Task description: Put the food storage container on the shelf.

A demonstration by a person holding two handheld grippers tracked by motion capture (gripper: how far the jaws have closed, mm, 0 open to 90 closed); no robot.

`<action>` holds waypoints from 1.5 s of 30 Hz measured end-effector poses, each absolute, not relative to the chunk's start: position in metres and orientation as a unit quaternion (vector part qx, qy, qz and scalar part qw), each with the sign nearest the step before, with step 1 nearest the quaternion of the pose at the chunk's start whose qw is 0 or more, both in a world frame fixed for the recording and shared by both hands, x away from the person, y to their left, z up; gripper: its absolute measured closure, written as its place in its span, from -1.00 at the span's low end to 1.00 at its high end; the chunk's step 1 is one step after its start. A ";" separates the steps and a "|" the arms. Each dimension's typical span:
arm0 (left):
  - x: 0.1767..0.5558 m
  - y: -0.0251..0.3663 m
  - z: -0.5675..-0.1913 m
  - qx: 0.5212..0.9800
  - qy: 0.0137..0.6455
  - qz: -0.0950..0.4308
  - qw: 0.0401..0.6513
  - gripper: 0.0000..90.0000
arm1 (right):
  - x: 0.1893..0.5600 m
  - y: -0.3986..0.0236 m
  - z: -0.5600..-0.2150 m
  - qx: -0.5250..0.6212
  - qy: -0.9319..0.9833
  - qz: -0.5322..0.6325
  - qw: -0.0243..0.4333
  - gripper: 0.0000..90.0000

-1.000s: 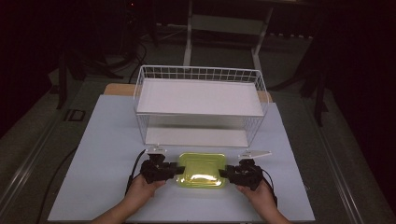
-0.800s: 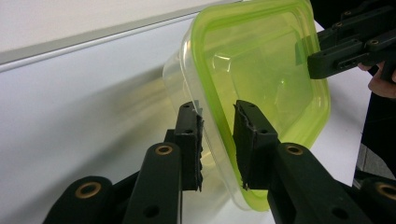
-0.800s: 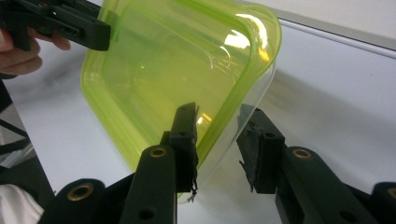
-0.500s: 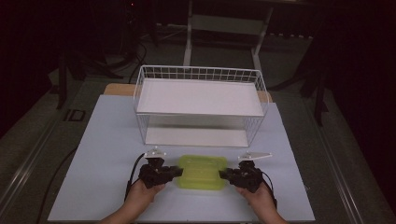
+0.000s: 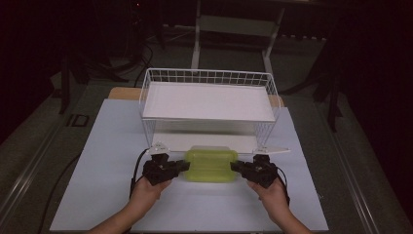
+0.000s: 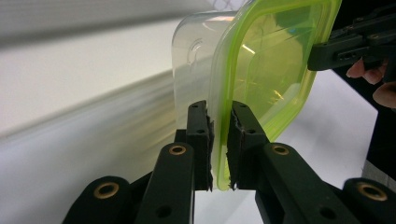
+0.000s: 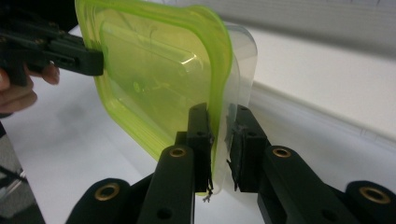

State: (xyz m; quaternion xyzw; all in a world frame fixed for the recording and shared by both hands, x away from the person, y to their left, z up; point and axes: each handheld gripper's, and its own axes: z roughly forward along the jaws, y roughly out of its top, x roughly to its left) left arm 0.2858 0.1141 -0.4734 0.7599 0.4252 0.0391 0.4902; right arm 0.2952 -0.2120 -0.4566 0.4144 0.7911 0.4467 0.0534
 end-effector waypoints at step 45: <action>0.366 0.123 -0.512 0.711 0.463 0.064 0.526 0.71 | 0.378 -0.189 -0.488 0.457 0.764 0.446 0.096 0.64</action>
